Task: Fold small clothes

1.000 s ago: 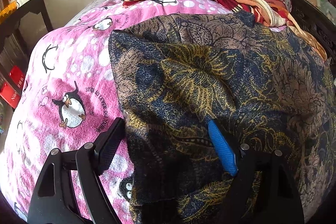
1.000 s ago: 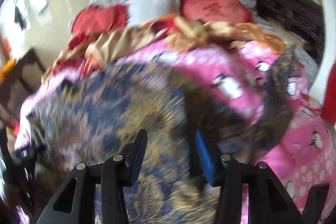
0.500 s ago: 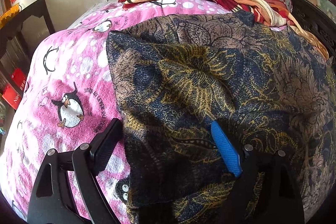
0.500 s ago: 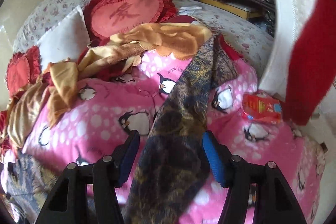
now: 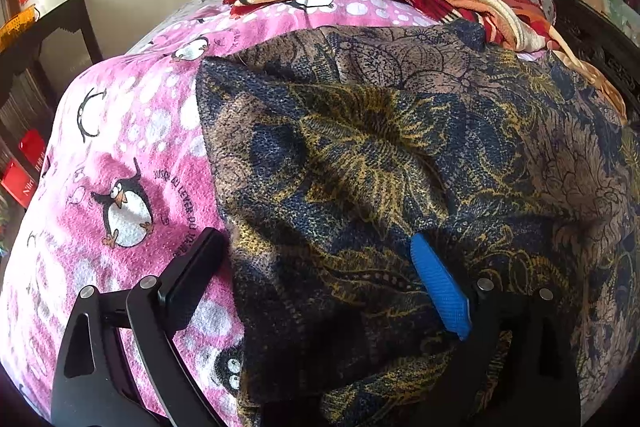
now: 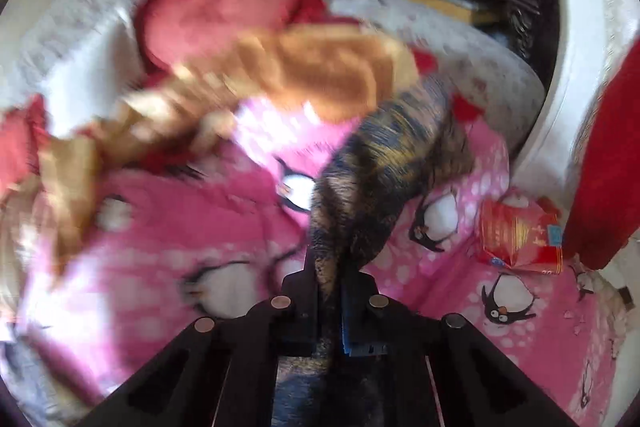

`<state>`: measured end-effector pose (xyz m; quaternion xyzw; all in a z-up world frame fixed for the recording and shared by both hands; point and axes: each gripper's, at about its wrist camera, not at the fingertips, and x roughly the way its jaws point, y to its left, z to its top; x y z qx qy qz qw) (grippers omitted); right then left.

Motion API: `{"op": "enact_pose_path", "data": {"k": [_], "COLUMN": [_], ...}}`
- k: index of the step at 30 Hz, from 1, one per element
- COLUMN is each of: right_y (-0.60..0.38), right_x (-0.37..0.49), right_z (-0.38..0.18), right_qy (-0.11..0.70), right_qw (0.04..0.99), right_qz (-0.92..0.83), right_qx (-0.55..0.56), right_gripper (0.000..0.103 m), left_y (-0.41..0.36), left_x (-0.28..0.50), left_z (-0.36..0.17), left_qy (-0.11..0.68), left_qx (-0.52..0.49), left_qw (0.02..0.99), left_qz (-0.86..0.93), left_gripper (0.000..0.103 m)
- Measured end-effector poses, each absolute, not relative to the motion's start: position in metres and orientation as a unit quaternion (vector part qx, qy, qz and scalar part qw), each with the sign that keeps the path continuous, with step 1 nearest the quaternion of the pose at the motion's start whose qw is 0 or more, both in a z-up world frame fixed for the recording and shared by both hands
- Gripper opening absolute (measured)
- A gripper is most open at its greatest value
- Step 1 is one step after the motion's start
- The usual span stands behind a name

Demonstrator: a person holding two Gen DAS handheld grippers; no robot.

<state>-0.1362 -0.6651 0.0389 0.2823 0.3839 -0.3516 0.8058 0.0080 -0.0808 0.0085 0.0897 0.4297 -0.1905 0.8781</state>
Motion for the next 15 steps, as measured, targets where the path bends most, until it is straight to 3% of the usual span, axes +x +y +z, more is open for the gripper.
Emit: {"op": "enact_pose_path", "data": {"k": [5, 10, 15], "right_y": [-0.618, -0.526, -0.424], "right_x": [-0.162, -0.152, -0.123], "right_z": [0.120, 0.192, 0.209], "right_qy": [0.297, 0.267, 0.268], "right_qw": [0.878, 0.921, 0.919], "right_qz": [-0.196, -0.039, 0.121], "right_qx": [0.319, 0.281, 0.263], "right_gripper": [0.007, 0.007, 0.007], "left_y": [-0.083, -0.071, -0.051], "left_x": [0.007, -0.004, -0.007], "left_z": [0.016, 0.049, 0.080], "left_qy": [0.428, 0.394, 0.377], "left_qx": [0.104, 0.090, 0.052], "left_qw": [0.878, 0.896, 0.905], "left_qz": [-0.187, -0.185, -0.192], "left_gripper": [0.095, 0.095, 0.095]}}
